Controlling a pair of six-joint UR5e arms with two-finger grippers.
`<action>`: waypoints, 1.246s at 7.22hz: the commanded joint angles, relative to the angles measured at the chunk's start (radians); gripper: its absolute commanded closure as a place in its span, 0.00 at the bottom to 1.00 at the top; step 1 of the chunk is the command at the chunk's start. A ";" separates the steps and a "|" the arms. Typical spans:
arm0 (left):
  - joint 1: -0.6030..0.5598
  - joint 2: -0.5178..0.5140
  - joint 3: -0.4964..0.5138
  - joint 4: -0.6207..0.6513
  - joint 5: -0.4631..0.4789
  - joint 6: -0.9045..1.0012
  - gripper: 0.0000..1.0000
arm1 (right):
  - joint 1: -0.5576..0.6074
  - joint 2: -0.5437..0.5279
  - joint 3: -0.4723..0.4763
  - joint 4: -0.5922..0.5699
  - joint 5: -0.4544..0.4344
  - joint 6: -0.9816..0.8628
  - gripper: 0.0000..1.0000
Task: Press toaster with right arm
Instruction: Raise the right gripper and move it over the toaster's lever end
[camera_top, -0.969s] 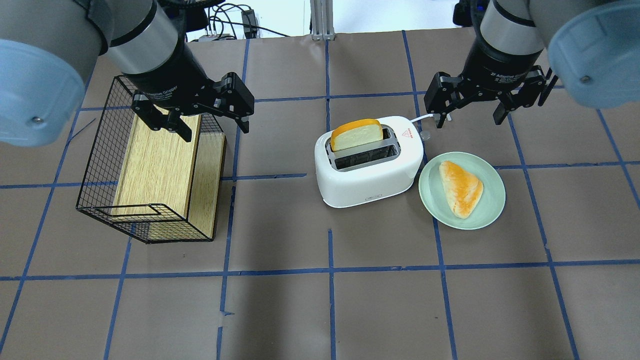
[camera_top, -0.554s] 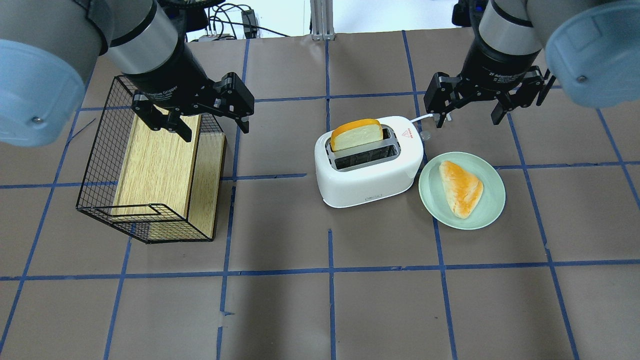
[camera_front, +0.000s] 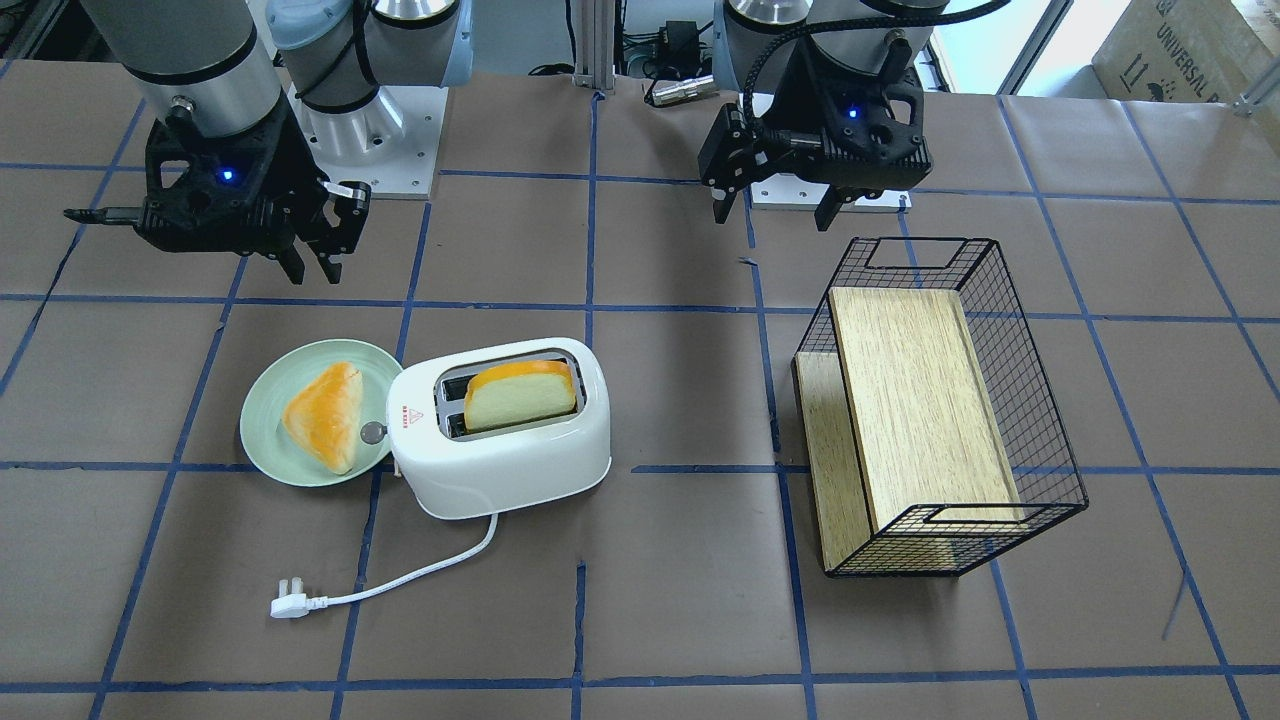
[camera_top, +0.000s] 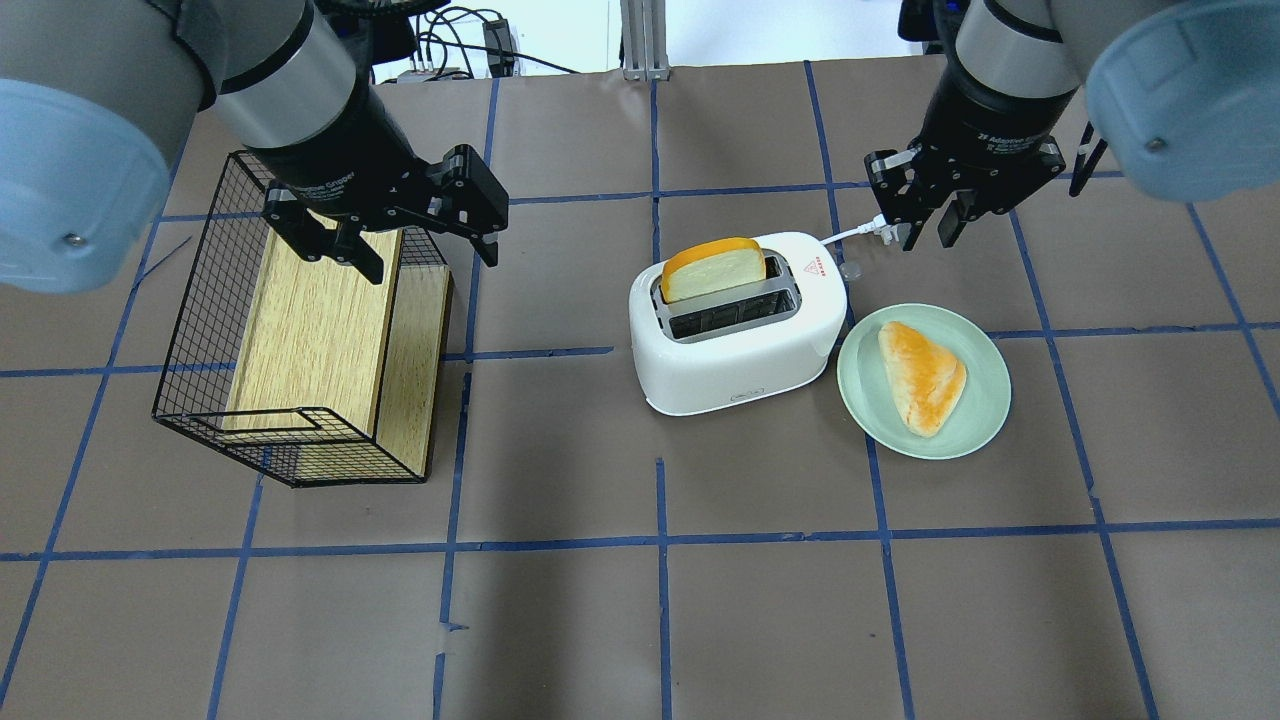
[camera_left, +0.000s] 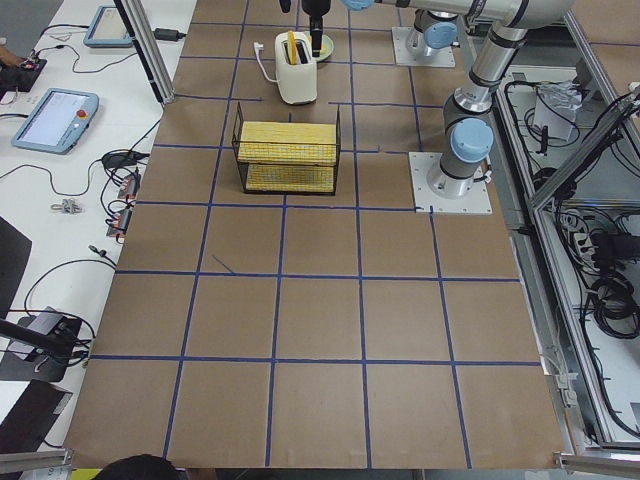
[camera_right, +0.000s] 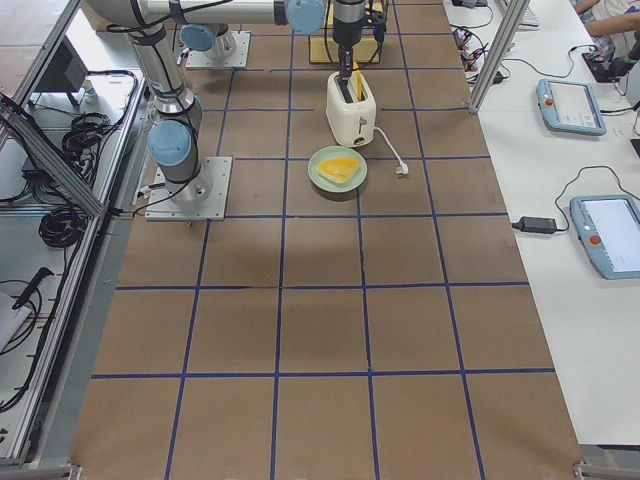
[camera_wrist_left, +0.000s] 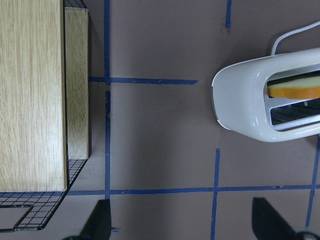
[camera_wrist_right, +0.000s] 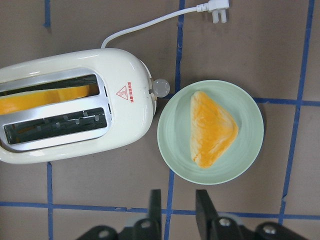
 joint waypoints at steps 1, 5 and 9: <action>0.000 0.000 0.000 0.000 0.000 0.000 0.00 | -0.003 0.035 -0.081 -0.042 -0.026 -0.171 0.88; 0.000 0.000 0.000 0.000 0.000 0.000 0.00 | 0.005 0.110 -0.145 -0.032 0.020 -0.561 0.91; 0.000 0.000 0.000 0.000 0.000 0.000 0.00 | 0.001 0.188 -0.073 -0.127 0.030 -1.015 0.91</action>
